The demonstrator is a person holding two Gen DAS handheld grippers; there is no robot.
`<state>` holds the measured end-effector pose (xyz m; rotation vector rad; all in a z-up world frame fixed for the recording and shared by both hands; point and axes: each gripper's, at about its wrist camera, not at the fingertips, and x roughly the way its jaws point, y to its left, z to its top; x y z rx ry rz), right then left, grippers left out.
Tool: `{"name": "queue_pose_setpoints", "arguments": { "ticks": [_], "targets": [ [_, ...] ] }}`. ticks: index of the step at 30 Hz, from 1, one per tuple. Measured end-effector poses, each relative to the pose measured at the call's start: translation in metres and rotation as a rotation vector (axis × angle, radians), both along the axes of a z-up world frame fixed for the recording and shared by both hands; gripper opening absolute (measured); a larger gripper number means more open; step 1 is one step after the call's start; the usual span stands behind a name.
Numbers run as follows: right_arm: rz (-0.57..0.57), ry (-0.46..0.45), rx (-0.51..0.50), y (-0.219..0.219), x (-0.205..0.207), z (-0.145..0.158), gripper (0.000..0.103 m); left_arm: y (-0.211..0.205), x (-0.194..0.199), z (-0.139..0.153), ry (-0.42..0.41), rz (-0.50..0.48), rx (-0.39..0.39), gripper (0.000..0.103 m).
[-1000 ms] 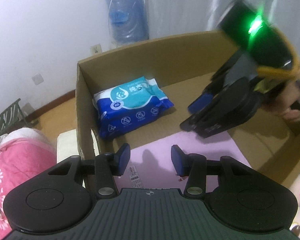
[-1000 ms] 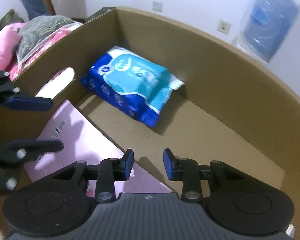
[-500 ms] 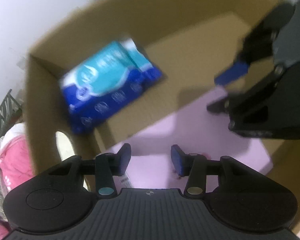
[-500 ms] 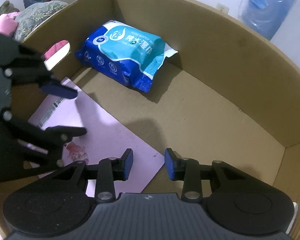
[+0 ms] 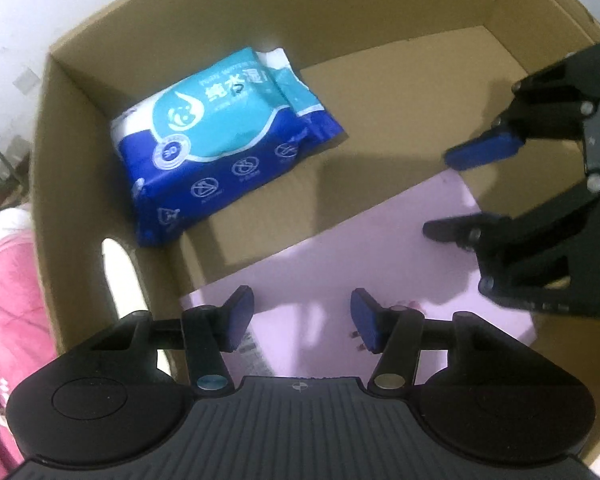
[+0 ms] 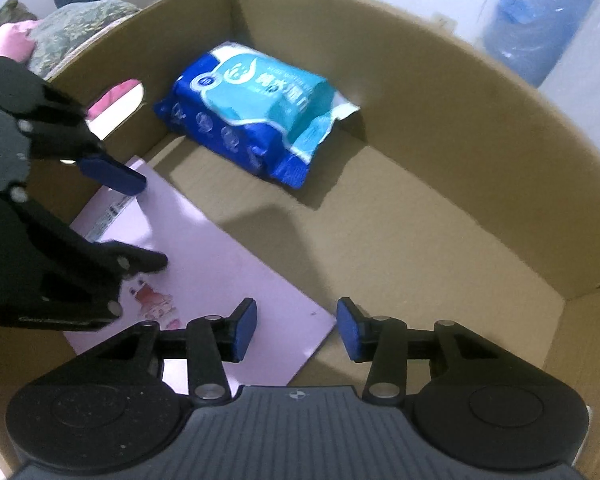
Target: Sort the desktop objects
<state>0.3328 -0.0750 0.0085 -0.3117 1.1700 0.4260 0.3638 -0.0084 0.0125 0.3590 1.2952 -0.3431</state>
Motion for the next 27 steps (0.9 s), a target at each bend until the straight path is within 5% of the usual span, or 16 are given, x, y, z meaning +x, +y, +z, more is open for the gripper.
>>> {"name": "queue_pose_setpoints", "arguments": {
  "ticks": [5, 12, 16, 21, 27],
  "targets": [
    [-0.013, -0.084, 0.041, -0.004, -0.01, 0.027, 0.047, 0.006, -0.022, 0.037, -0.161, 0.023, -0.015, 0.053],
    [-0.057, -0.199, 0.117, -0.025, -0.036, 0.071, 0.047, 0.033, -0.049, 0.093, -0.385, 0.127, -0.166, 0.056],
    [-0.063, -0.265, 0.157, -0.037, -0.062, 0.098, 0.048, 0.051, -0.076, 0.097, -0.437, 0.178, -0.331, 0.054],
    [-0.048, -0.308, 0.234, -0.047, -0.1, 0.114, 0.048, 0.065, -0.132, 0.096, -0.566, 0.175, -0.395, 0.054],
    [-0.063, -0.328, 0.402, -0.063, -0.152, 0.119, 0.048, 0.082, -0.198, 0.097, -0.604, 0.127, -0.513, 0.054]
  ]
}}
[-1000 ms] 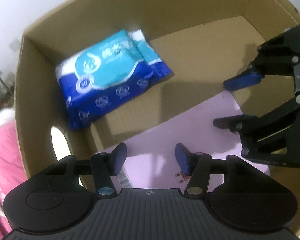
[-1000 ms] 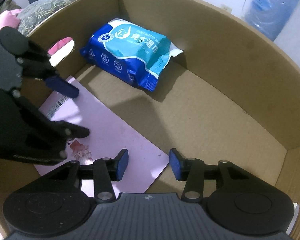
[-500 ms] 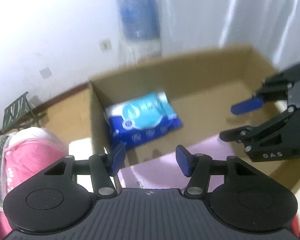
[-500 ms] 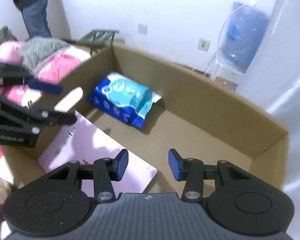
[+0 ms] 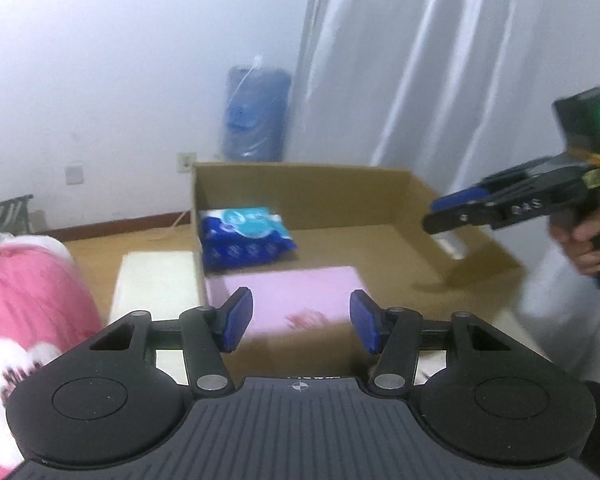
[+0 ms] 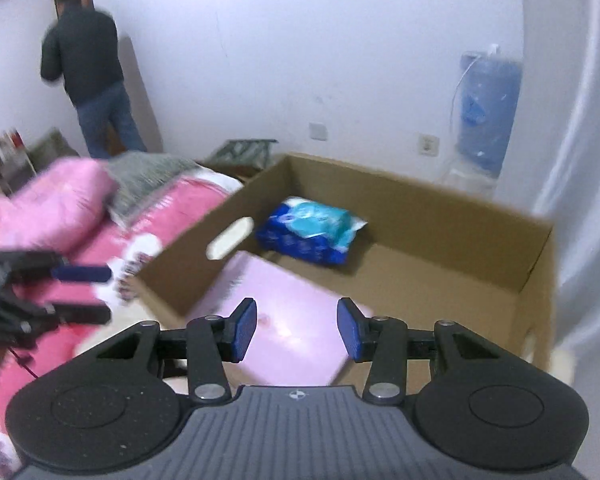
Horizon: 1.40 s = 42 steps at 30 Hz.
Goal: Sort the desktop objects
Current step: 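Move both grippers toward the plush doll with the red shirt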
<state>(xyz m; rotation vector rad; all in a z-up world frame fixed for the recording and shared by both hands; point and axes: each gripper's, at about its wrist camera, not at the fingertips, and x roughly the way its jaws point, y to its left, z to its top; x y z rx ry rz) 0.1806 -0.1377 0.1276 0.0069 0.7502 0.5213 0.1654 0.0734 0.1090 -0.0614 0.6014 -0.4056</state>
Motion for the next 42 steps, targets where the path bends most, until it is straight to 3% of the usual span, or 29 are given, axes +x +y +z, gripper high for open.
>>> {"name": "queue_pose_setpoints", "arguments": {
  "ticks": [6, 11, 15, 27, 33, 37, 42],
  "targets": [
    [0.053, -0.047, 0.055, 0.001, -0.054, -0.01, 0.048, -0.009, -0.05, -0.016, -0.079, -0.001, 0.02, 0.054],
    [0.065, -0.031, 0.041, 0.0, -0.078, -0.029, 0.048, -0.017, -0.064, -0.032, -0.028, -0.031, 0.029, 0.055],
    [0.043, -0.01, 0.002, -0.003, -0.085, -0.045, 0.048, -0.023, -0.07, -0.037, -0.032, -0.024, 0.093, 0.055],
    [-0.09, 0.045, -0.071, -0.019, -0.081, -0.084, 0.048, -0.031, -0.085, -0.054, -0.027, -0.023, 0.084, 0.061],
    [-0.156, 0.004, -0.078, -0.022, -0.083, -0.088, 0.05, -0.036, -0.094, -0.053, -0.06, -0.016, 0.127, 0.062],
    [-0.189, 0.004, -0.051, -0.023, -0.083, -0.095, 0.05, -0.031, -0.103, -0.053, -0.056, -0.014, 0.071, 0.062],
    [-0.191, 0.019, -0.06, -0.024, -0.086, -0.107, 0.051, -0.022, -0.122, -0.06, -0.035, -0.039, -0.074, 0.065]
  ]
}}
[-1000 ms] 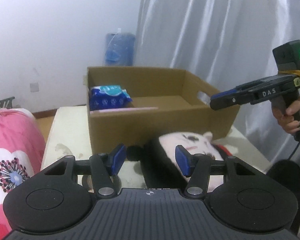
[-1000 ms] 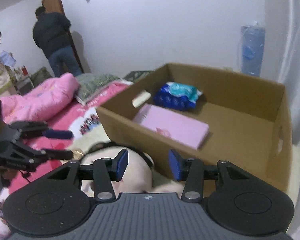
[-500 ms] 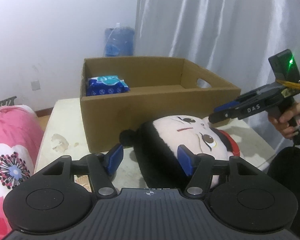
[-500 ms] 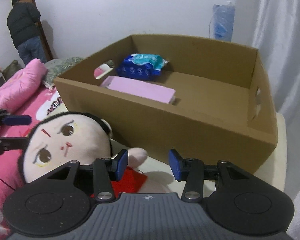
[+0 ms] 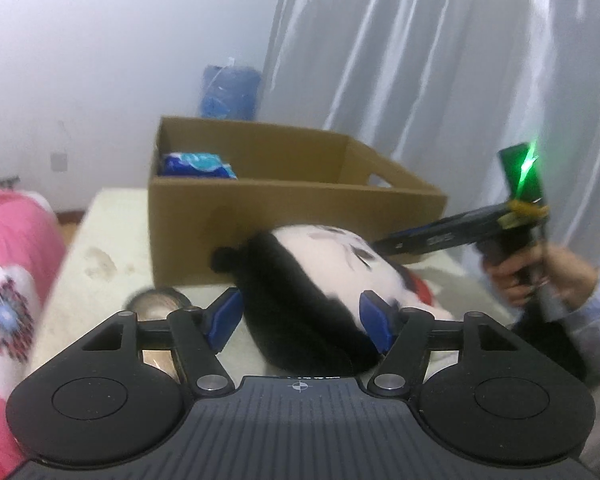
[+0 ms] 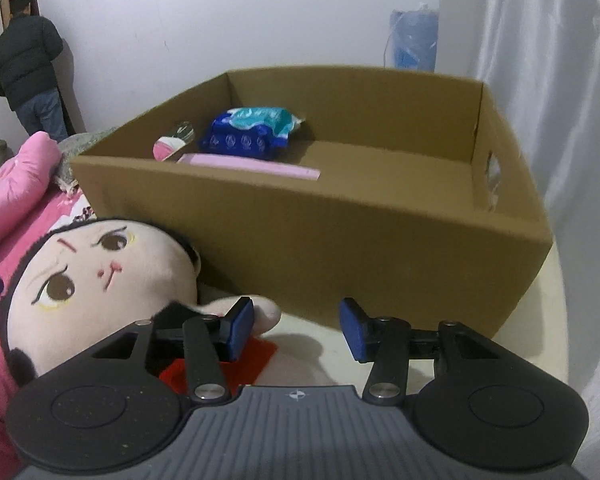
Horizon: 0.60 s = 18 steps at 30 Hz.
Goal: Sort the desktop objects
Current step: 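Move both grippers toward the plush doll with the red shirt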
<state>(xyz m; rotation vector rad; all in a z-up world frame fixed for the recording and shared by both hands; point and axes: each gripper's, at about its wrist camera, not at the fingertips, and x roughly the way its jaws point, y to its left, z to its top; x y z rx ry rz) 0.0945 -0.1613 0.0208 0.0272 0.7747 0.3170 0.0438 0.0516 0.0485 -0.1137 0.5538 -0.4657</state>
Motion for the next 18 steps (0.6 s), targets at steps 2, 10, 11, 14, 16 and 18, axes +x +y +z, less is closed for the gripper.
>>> {"name": "queue_pose_setpoints", "arguments": {
  "ticks": [2, 10, 11, 14, 16, 18],
  "targets": [
    [-0.001, 0.002, 0.022, -0.005, -0.002, -0.003, 0.051, 0.002, -0.006, -0.006, 0.016, -0.008, -0.038, 0.067],
    [-0.015, 0.039, 0.064, -0.015, -0.004, -0.011, 0.052, 0.003, -0.013, -0.037, 0.096, 0.012, -0.142, 0.068],
    [-0.01, 0.036, 0.06, -0.014, -0.005, -0.01, 0.052, 0.001, -0.01, -0.041, 0.108, 0.013, -0.141, 0.068],
    [0.004, 0.038, 0.039, -0.011, -0.011, -0.008, 0.052, -0.002, -0.002, -0.047, 0.122, 0.015, -0.16, 0.067],
    [0.011, 0.042, 0.031, -0.011, -0.016, -0.008, 0.052, -0.002, 0.002, -0.047, 0.115, 0.025, -0.167, 0.065],
    [0.015, 0.052, 0.04, -0.013, -0.02, -0.008, 0.052, -0.001, 0.004, -0.047, 0.104, 0.036, -0.172, 0.064]
  ]
}}
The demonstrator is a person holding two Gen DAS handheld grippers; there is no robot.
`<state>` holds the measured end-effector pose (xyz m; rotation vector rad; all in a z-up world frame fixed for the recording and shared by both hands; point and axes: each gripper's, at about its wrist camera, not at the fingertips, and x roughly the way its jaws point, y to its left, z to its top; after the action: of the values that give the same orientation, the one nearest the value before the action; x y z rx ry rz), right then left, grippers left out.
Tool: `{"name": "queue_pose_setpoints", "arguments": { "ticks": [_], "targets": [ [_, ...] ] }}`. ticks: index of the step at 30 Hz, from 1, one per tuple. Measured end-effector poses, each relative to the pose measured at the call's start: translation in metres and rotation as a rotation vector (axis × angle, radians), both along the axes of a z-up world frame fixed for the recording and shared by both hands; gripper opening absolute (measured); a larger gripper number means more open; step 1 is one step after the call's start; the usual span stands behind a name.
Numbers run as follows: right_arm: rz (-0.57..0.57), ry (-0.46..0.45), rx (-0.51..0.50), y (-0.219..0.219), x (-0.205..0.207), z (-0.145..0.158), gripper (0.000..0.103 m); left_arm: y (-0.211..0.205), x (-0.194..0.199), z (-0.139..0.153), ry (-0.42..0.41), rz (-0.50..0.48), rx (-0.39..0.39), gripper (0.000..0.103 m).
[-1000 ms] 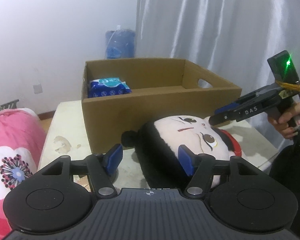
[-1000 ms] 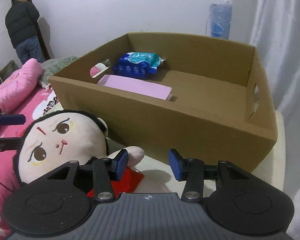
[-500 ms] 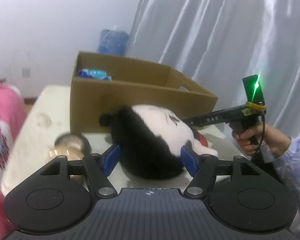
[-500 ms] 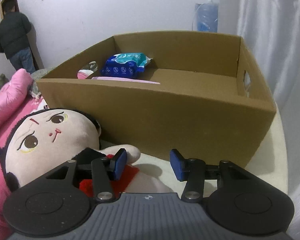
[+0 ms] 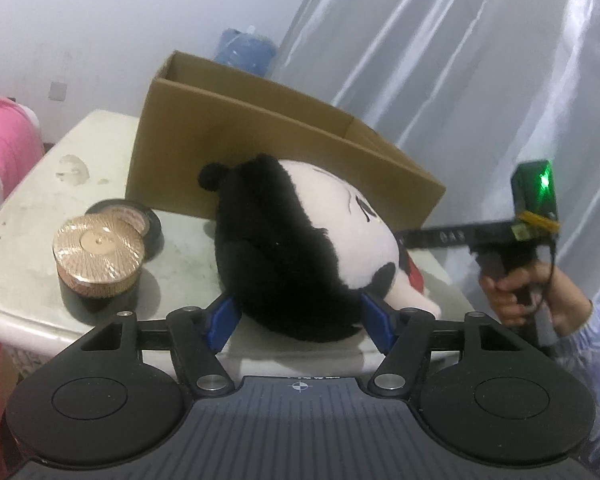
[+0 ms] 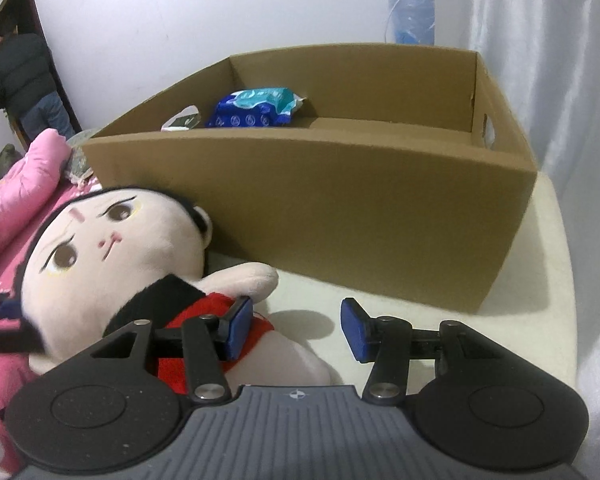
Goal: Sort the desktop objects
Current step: 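Close both grippers on the plush doll's body from either side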
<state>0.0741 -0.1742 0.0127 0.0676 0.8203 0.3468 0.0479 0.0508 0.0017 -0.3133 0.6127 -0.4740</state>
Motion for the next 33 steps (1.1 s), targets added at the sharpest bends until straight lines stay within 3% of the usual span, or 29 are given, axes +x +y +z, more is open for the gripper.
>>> {"name": "queue_pose_setpoints", "arguments": {
  "ticks": [21, 29, 33],
  "targets": [
    [0.073, 0.14, 0.215, -0.005, -0.037, -0.007, 0.053, 0.04, 0.0, -0.005, -0.016, 0.149, -0.084, 0.065],
    [0.064, 0.149, 0.226, -0.007, -0.032, -0.009, 0.057, 0.058, -0.026, -0.008, -0.017, 0.184, -0.181, 0.067],
    [0.073, 0.156, 0.264, -0.01, -0.032, -0.008, 0.057, 0.055, -0.039, -0.012, 0.01, 0.103, -0.257, 0.069]
  ]
}}
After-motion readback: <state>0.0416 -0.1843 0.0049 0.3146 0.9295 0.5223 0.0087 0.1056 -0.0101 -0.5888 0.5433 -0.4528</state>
